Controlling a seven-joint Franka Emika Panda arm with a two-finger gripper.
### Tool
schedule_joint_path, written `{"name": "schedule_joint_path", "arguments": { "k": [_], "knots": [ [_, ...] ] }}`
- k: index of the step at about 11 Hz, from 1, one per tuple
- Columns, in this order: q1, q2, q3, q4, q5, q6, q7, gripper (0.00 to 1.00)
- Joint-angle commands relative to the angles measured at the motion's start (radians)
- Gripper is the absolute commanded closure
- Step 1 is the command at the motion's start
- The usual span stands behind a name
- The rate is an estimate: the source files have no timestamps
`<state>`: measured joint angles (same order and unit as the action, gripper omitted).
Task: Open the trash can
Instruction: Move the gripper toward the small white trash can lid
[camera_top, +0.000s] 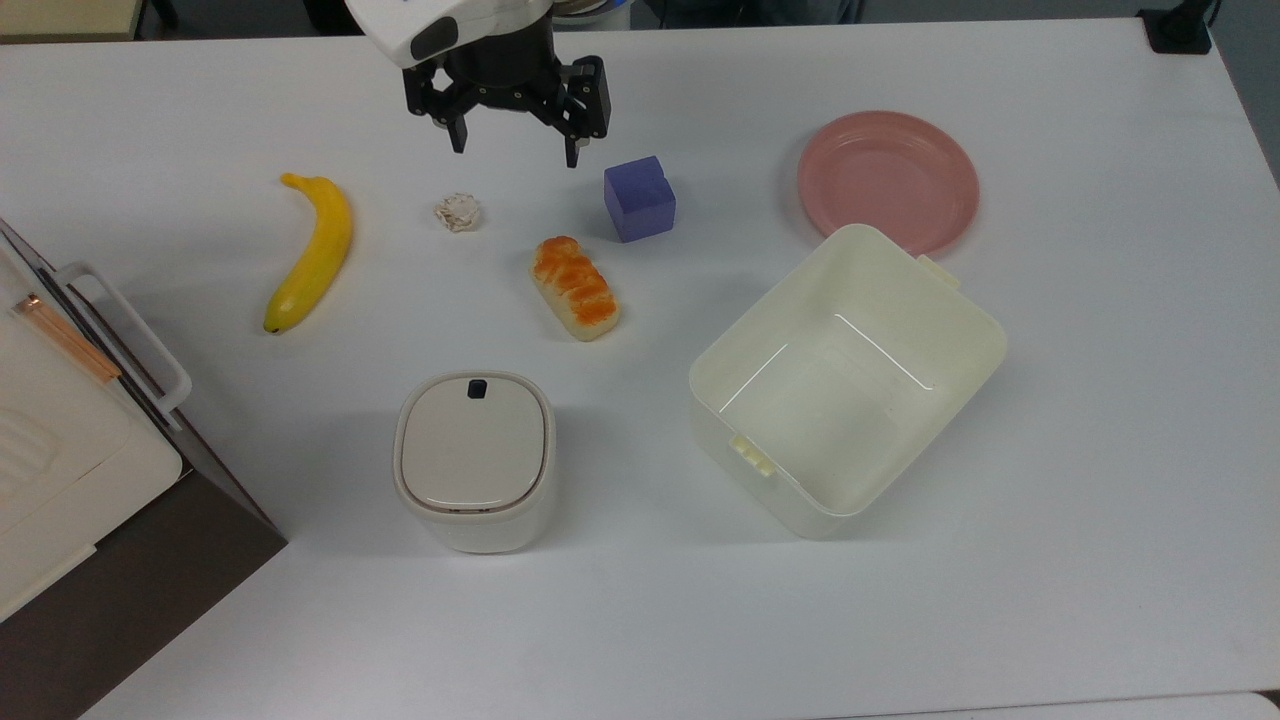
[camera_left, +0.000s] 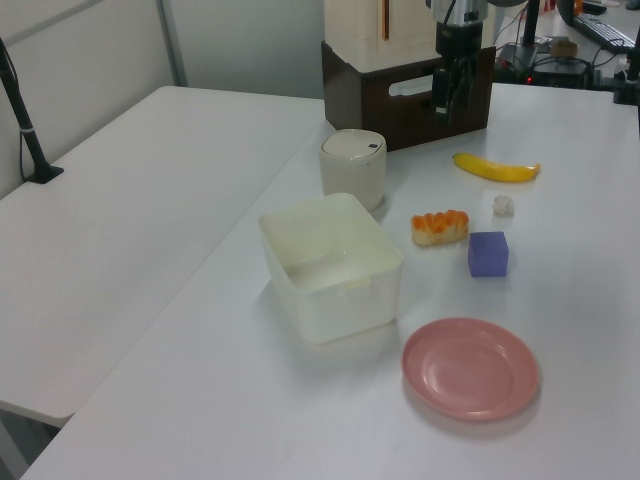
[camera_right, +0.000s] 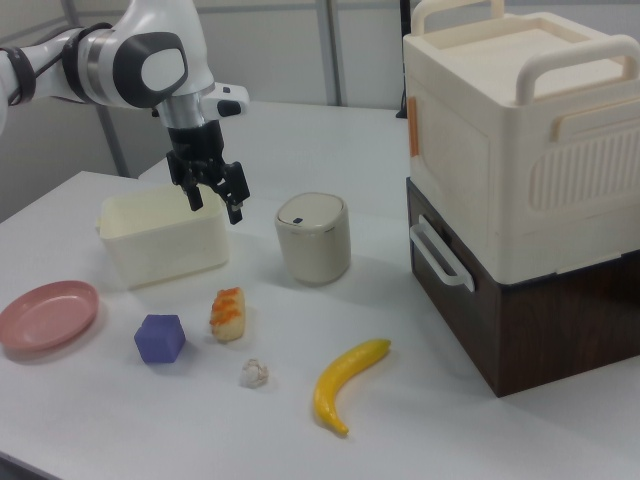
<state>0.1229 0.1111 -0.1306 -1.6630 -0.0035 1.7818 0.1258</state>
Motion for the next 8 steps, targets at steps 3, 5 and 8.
{"name": "schedule_joint_path", "arguments": {
  "k": [3,5,8],
  "knots": [
    [0.018,-0.019,-0.015,-0.001,0.0,-0.025,-0.008,0.02],
    [0.018,-0.019,-0.015,-0.003,0.002,-0.027,-0.008,0.06],
    [0.018,-0.019,-0.015,-0.001,0.002,-0.025,-0.018,0.11]
  ]
}}
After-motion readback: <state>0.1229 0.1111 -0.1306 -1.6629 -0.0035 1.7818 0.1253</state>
